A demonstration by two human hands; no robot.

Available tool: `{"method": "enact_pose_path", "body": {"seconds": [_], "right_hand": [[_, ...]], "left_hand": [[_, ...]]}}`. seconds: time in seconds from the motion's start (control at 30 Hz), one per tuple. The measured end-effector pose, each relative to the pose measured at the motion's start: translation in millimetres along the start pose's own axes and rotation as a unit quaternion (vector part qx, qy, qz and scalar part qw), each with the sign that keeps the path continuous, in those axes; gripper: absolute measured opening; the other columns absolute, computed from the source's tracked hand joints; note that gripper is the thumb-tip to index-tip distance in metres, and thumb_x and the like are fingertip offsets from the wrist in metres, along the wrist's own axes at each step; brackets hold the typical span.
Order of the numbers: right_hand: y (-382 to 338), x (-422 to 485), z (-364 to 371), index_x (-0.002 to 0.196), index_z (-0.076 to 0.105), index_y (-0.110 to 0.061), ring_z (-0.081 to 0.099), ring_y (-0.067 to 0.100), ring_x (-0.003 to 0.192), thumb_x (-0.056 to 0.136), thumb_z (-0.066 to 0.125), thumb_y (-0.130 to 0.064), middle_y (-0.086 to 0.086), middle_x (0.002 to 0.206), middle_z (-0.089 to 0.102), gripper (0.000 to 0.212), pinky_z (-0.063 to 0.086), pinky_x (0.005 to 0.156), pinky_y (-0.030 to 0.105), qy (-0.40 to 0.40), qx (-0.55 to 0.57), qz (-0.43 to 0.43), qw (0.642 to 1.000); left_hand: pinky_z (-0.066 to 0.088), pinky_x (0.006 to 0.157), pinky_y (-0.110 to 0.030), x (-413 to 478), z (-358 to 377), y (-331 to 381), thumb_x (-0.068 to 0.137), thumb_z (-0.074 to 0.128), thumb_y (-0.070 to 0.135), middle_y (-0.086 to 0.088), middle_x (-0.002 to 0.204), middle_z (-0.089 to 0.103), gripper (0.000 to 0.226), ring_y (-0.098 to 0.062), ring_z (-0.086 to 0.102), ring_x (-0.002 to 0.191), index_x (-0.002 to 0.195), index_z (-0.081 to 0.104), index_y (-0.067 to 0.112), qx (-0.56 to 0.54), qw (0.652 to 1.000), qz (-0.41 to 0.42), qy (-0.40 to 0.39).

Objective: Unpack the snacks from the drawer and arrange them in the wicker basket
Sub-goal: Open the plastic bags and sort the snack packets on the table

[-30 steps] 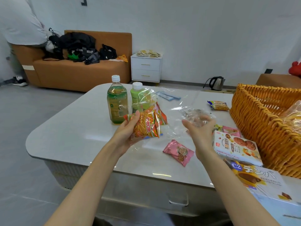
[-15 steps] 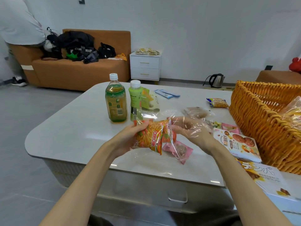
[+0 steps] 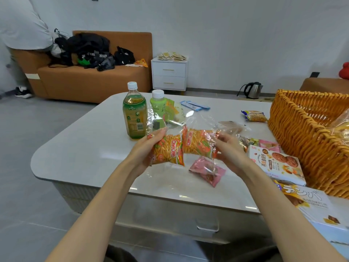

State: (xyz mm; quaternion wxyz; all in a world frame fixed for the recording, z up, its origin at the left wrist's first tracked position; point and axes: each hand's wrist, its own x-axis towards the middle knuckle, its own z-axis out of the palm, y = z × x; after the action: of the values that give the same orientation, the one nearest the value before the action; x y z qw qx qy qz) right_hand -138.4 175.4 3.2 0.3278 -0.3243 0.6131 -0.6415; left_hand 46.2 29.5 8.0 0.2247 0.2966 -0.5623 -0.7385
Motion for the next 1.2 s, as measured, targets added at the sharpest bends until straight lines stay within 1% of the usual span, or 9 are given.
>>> {"method": "enact_pose_path", "body": {"seconds": [0.2, 0.4, 0.57, 0.67, 0.8, 0.9, 1.0, 1.13, 1.2], "right_hand": [[-4, -2, 2, 0.12, 0.06, -0.001, 0.067, 0.027, 0.099, 0.085, 0.065, -0.017, 0.015, 0.111, 0.069, 0.039, 0.053, 0.094, 0.039, -0.057, 0.167, 0.051, 0.983], [-8, -7, -1, 0.113, 0.066, -0.01, 0.066, 0.029, 0.103, 0.087, 0.066, -0.009, 0.017, 0.113, 0.065, 0.025, 0.054, 0.092, 0.044, -0.12, 0.004, 0.009, 0.993], [-15, -20, 10, 0.106, 0.07, -0.029, 0.067, 0.005, 0.098, 0.088, 0.067, -0.026, -0.012, 0.1, 0.072, 0.018, 0.052, 0.083, 0.02, -0.179, -0.192, -0.051, 0.964], [-17, -26, 16, 0.11, 0.061, -0.043, 0.062, -0.001, 0.1, 0.088, 0.057, -0.049, -0.005, 0.111, 0.064, 0.023, 0.051, 0.093, 0.031, -0.204, -0.239, -0.04, 0.949], [-16, -30, 16, 0.121, 0.056, -0.043, 0.069, 0.012, 0.087, 0.086, 0.062, -0.052, 0.014, 0.115, 0.062, 0.036, 0.056, 0.071, 0.019, -0.256, -0.216, 0.007, 0.942], [-13, -25, 13, 0.119, 0.056, -0.042, 0.057, 0.029, 0.062, 0.081, 0.077, -0.038, 0.0, 0.068, 0.063, 0.044, 0.052, 0.067, 0.041, -0.273, -0.221, 0.038, 0.936], [-4, -19, 19, 0.108, 0.063, -0.04, 0.058, 0.041, 0.07, 0.064, 0.089, -0.025, 0.005, 0.092, 0.066, 0.053, 0.053, 0.069, 0.062, -0.221, -0.233, 0.016, 0.947], [3, -21, 30, 0.101, 0.068, -0.018, 0.069, 0.017, 0.086, 0.062, 0.089, -0.006, 0.007, 0.096, 0.071, 0.046, 0.055, 0.077, 0.028, -0.141, -0.199, -0.049, 0.969], [5, -23, 33, 0.099, 0.069, -0.016, 0.068, 0.007, 0.088, 0.061, 0.09, -0.007, -0.002, 0.097, 0.072, 0.044, 0.054, 0.078, 0.022, -0.108, -0.203, -0.07, 0.971]], "left_hand": [[0.052, 0.084, -0.032, -7, 4, 2, 0.077, 0.068, 0.042, 0.001, 0.118, 0.068, 0.047, -0.021, 0.061, 0.112, 0.123, 0.063, 0.031, 0.089, 0.993, -0.017, -0.078], [0.045, 0.1, -0.04, -13, 5, 7, 0.091, 0.045, 0.053, 0.004, 0.131, 0.061, 0.032, -0.018, 0.056, 0.122, 0.12, 0.057, 0.054, 0.127, 0.989, 0.05, -0.063], [0.045, 0.102, -0.038, -17, 19, 0, 0.093, 0.033, 0.056, 0.008, 0.134, 0.057, 0.035, -0.015, 0.056, 0.121, 0.123, 0.051, 0.059, 0.118, 0.984, 0.039, -0.124], [0.044, 0.1, -0.032, -15, 22, -3, 0.096, 0.032, 0.053, 0.008, 0.145, 0.046, 0.039, -0.014, 0.044, 0.129, 0.133, 0.043, 0.055, 0.127, 0.986, 0.059, -0.091], [0.043, 0.103, -0.034, -14, 29, -7, 0.1, 0.031, 0.049, 0.004, 0.144, 0.046, 0.036, -0.014, 0.046, 0.128, 0.133, 0.045, 0.052, 0.137, 0.985, 0.071, -0.079], [0.04, 0.108, -0.04, -16, 34, -8, 0.099, 0.031, 0.049, 0.004, 0.14, 0.05, 0.035, -0.013, 0.049, 0.125, 0.131, 0.048, 0.052, 0.162, 0.981, 0.068, -0.08], [0.034, 0.105, -0.028, -17, 33, -7, 0.101, 0.03, 0.047, 0.007, 0.138, 0.053, 0.039, -0.005, 0.049, 0.122, 0.135, 0.047, 0.046, 0.189, 0.976, 0.074, -0.08], [0.041, 0.069, 0.001, -18, 33, -1, 0.102, 0.026, 0.045, 0.011, 0.142, 0.048, 0.04, 0.003, 0.041, 0.115, 0.139, 0.041, 0.046, 0.217, 0.97, 0.078, -0.084], [0.038, 0.077, -0.005, -18, 33, 2, 0.1, 0.027, 0.047, 0.009, 0.145, 0.045, 0.04, 0.0, 0.038, 0.118, 0.139, 0.039, 0.048, 0.226, 0.967, 0.078, -0.088]]}}
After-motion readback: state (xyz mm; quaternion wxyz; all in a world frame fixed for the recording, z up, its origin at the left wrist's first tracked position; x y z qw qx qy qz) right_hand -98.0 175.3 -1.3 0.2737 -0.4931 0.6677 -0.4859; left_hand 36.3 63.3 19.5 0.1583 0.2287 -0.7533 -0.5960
